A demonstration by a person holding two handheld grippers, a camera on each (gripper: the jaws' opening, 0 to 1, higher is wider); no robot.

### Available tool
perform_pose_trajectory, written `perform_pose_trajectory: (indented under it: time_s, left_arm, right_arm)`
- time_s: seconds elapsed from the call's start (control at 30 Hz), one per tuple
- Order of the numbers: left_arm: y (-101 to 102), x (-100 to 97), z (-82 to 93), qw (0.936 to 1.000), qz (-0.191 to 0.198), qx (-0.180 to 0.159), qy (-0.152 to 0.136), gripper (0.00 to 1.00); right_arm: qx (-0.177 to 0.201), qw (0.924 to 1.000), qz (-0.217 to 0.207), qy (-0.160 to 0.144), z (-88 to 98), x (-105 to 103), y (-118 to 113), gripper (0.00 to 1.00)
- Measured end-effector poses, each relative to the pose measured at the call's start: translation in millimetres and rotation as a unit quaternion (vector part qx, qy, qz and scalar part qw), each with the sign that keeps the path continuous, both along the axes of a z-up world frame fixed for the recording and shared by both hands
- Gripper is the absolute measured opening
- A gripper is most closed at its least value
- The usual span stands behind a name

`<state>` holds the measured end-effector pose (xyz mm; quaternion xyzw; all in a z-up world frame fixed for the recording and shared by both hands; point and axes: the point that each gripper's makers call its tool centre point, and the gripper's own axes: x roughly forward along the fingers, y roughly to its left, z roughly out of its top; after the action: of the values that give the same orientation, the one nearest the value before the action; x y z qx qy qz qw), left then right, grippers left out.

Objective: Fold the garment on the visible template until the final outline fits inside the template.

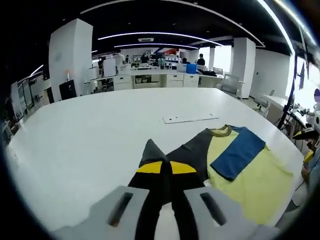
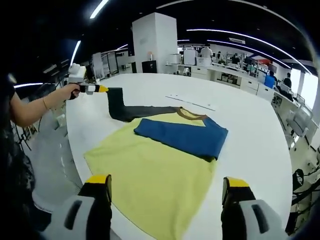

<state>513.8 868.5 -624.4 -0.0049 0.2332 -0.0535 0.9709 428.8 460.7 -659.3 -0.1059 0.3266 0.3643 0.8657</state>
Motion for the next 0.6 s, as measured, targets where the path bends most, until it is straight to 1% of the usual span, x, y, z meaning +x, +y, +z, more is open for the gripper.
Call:
perform_pose_trajectory:
  time_s: [0.17,0.33,0.43,0.6]
  left_arm:
    - [-25,10.1,12.3,0.9996,-0.025,-0.003,-0.014,0.01]
    - [-45,19.3,20.5,0.9990,-0.041,-0.004,-0.016,0.00]
    - [-62,26.9,27.9,0.9981,-0.057,-0.003,-0.022,0.00]
    - [-88,38.6,38.9,0.9964,-0.078,-0.013,-0.031,0.00]
  right_arm:
    - [0.000,1.0000,0.002,0.000,-0.9,-1,-1,0.92]
    - [0.004,1.0000,0.001,0.000,-2.0,-2,-2,0.92]
    - [0.005,1.0000,0.001,0.000,-2.8,-2,-1,0.92]
    - [0.008,1.0000,0.005,0.001,-4.3,-3,1,0.92]
